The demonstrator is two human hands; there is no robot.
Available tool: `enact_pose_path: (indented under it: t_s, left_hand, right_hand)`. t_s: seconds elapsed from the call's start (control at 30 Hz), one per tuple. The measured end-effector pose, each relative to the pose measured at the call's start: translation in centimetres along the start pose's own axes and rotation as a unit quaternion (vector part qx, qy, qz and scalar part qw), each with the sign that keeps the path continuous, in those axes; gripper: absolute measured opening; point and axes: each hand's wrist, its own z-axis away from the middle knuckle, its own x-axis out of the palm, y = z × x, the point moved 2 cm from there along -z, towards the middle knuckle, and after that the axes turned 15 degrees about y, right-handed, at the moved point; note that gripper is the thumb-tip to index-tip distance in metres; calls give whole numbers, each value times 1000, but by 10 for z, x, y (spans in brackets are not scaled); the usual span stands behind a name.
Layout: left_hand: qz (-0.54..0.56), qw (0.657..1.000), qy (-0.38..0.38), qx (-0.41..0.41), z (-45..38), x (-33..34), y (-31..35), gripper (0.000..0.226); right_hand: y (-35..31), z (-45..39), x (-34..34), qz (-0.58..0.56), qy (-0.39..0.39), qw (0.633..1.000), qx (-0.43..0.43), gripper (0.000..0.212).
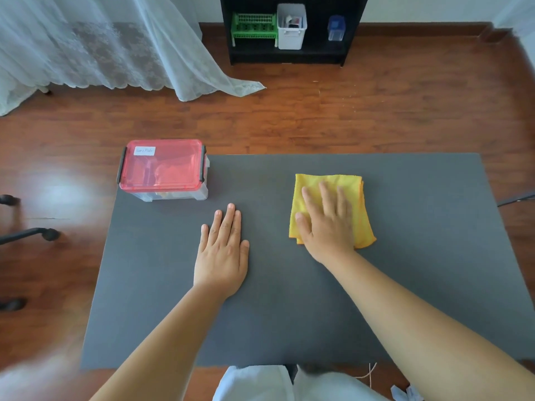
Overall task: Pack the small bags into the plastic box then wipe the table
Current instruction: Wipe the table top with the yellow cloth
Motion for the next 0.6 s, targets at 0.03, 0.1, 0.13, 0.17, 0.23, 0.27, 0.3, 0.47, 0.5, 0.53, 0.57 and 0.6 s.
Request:
enact_pose_path:
  t_s: [0.03, 0.1, 0.13, 0.17, 0.23, 0.27, 0.3, 0.47, 0.5, 0.53, 0.57, 0.6]
  left_hand:
    - [-1, 1000, 1, 1, 0, 1, 0, 60]
    - [-2, 1000, 0, 1, 0, 1, -1, 59]
    - [-1, 1000, 0, 0, 0, 1, -1, 60]
    - [-1, 1000, 0, 0, 0, 2, -1, 60]
    - [-4, 1000, 2, 2, 0, 2, -1, 60]
    - [-4, 1000, 3, 3, 0, 2, -1, 60]
    - [-5, 1000, 4, 3, -1, 2, -2, 60]
    - [-5, 1000, 7, 5, 0, 4, -1, 59]
    - [-4, 1000, 7, 4, 0, 4, -1, 59]
    - [-4, 1000, 7, 4, 0, 4, -2, 59]
    - [-3, 1000, 7, 3, 0, 3, -2, 59]
    - [-1, 1000, 6, 2, 0, 3, -2, 59]
  right_hand:
    - [-8, 8, 3, 4, -18, 1000, -17, 56]
    - [-24, 14, 9, 1, -45, 998, -34, 53]
    - [-30, 10, 11, -4, -52, 998, -38, 52]
    - [-34, 4, 13, -4, -57, 997, -42, 50]
    - [-37, -11, 15, 8, -63, 997, -51, 50]
    - [-36, -20, 16, 16, -65, 996, -53, 52]
    - [-33, -28, 17, 24, -67, 996, -51, 54]
    - [2, -65, 12, 45, -67, 996, 31, 60]
    - [12, -69, 9, 44, -63, 996, 55, 60]
    - [24, -70, 6, 42, -55, 995, 77, 60]
    - [36, -70, 3, 41, -48, 993, 97, 60]
    - [48, -66, -1, 40, -42, 991, 119, 60]
